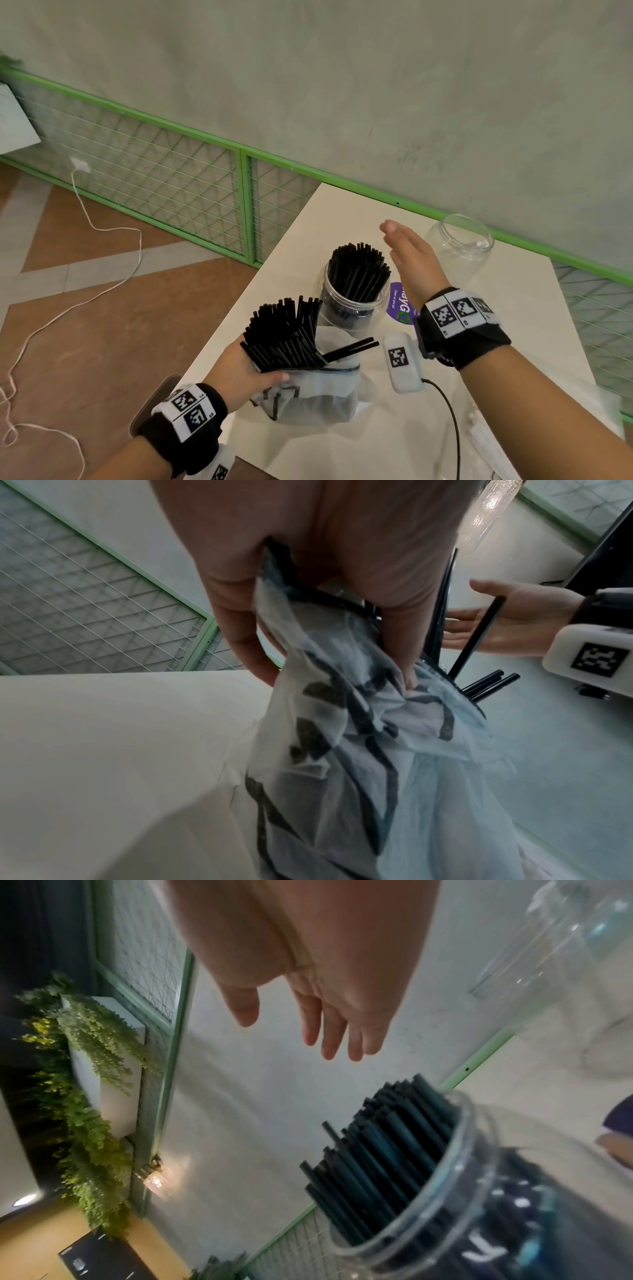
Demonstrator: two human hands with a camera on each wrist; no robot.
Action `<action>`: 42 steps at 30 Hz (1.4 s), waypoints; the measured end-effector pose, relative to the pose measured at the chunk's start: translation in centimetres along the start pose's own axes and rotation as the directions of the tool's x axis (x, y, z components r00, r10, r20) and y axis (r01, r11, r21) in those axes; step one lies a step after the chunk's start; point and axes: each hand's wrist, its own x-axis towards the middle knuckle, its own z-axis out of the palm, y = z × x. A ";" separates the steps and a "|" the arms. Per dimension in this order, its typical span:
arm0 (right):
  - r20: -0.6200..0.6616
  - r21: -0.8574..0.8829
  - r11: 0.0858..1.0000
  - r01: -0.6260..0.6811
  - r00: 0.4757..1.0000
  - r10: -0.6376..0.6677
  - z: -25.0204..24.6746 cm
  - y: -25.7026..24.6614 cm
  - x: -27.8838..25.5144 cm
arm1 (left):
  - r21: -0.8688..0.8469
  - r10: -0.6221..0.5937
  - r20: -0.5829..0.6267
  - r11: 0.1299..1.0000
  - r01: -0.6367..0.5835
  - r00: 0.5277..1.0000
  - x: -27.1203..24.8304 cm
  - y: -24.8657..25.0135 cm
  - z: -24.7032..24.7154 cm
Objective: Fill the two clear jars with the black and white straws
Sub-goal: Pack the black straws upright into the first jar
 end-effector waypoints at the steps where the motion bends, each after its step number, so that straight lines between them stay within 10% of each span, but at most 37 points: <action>1: -0.024 -0.023 1.000 0.012 1.000 -0.013 -0.7 0.2 -0.4 | 0.006 0.005 0.001 1.000 -0.005 1.000 0.0 0.0 0.0; 11: 0.299 -0.701 0.702 0.127 0.946 0.127 -0.3 3.4 -2.1 | 0.005 -0.008 -0.010 1.000 0.009 1.000 0.0 -0.3 -0.1; 19: 0.395 -0.838 0.439 0.323 0.915 0.080 2.5 2.7 0.0 | 0.030 0.007 -0.017 1.000 -0.007 1.000 -0.1 0.1 0.0; 27: 0.168 -0.471 0.817 0.334 0.943 -0.288 -1.3 1.5 -4.1 | 0.004 0.005 0.004 1.000 -0.005 1.000 -0.3 -0.2 -0.2; 30: 0.163 -0.325 0.908 0.265 0.961 -0.222 -2.5 3.5 -7.8 | 0.023 0.031 0.000 0.999 -0.031 1.000 -0.5 0.2 -0.1; 35: 0.312 -0.365 0.923 0.119 0.950 0.001 -1.8 7.9 -10.7 | 0.026 0.053 -0.001 0.998 -0.053 0.999 -0.7 0.3 -0.2; 42: 0.299 -0.409 0.885 0.222 0.949 -0.100 1.7 7.5 -10.1 | 0.038 0.045 -0.002 0.998 -0.045 0.999 -0.7 0.1 0.0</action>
